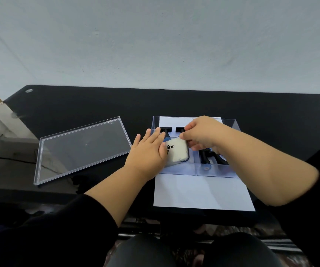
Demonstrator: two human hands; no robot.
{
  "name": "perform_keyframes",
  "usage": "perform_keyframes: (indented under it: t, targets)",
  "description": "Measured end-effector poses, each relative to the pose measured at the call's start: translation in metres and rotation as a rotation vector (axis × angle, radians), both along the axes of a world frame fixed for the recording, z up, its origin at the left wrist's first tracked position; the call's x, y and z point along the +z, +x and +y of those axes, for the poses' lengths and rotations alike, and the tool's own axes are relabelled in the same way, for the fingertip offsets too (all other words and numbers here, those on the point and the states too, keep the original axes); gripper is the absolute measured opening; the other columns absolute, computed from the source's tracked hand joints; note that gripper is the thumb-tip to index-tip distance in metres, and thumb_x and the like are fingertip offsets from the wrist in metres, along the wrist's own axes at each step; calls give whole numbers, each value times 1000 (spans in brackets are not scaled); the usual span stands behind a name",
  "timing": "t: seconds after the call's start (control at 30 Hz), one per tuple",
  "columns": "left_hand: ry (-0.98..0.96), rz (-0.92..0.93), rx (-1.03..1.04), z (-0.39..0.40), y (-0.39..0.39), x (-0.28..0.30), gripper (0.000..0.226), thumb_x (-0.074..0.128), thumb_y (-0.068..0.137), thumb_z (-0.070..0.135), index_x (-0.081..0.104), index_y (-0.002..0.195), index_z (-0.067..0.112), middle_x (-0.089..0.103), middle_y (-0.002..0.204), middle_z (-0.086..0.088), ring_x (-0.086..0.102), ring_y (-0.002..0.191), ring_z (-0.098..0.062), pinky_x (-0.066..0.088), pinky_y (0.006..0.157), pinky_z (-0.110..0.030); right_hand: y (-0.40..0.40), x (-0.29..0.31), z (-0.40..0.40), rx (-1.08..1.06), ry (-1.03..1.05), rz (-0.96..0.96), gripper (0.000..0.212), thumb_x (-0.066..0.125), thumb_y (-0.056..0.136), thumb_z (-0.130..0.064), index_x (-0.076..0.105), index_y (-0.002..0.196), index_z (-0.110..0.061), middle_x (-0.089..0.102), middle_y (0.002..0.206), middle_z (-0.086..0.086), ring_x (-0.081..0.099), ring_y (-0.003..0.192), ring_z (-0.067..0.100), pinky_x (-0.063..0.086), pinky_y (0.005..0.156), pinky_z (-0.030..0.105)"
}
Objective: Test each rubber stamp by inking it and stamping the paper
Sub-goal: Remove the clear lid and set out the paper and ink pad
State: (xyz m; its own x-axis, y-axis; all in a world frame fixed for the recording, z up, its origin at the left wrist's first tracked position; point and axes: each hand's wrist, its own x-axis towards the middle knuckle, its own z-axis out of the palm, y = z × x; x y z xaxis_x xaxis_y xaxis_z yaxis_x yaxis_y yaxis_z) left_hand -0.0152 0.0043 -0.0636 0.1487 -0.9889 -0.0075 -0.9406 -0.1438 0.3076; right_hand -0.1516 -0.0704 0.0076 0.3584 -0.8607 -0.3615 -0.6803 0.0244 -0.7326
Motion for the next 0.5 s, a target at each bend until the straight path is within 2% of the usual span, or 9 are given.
perform_keyframes:
  t: [0.07, 0.13, 0.27, 0.4, 0.5]
  targets:
    - [-3, 13, -4, 0, 0, -1, 49, 12, 104, 31, 15, 152, 22, 5, 160, 7, -4, 147, -12, -7, 117, -31, 0, -5, 1, -96, 95, -118, 12, 63, 87, -8, 55, 79, -7, 58, 85, 12, 58, 71, 20, 53, 67, 29]
    - [-1, 31, -13, 0, 1, -2, 50, 10, 103, 33, 15, 152, 21, 5, 160, 7, -4, 147, -12, -8, 117, -31, 0, -11, 2, -119, 137, -124, 8, 63, 87, -9, 56, 87, -5, 57, 86, 13, 56, 65, 19, 54, 61, 28]
    - [7, 62, -24, 1, 2, -1, 53, 7, 102, 36, 16, 152, 21, 6, 160, 6, -4, 147, -12, -8, 117, -31, 2, -17, 4, -136, 120, -121, 11, 61, 87, -12, 60, 93, -2, 58, 79, 13, 57, 60, 19, 55, 61, 28]
    - [28, 66, -36, 2, 2, 3, 54, 4, 102, 38, 16, 152, 22, 6, 160, 7, -6, 147, -11, -9, 118, -33, 0, -19, 3, -175, 77, -146, 23, 57, 86, -10, 63, 102, 4, 57, 79, 13, 52, 56, 19, 49, 58, 27]
    - [63, 56, -33, 2, 2, 8, 55, 2, 101, 40, 14, 152, 23, 4, 160, 7, -9, 146, -11, -12, 116, -35, -10, -16, -2, -225, 36, -159, 28, 54, 84, -12, 62, 105, 5, 58, 81, 14, 53, 63, 24, 47, 59, 29]
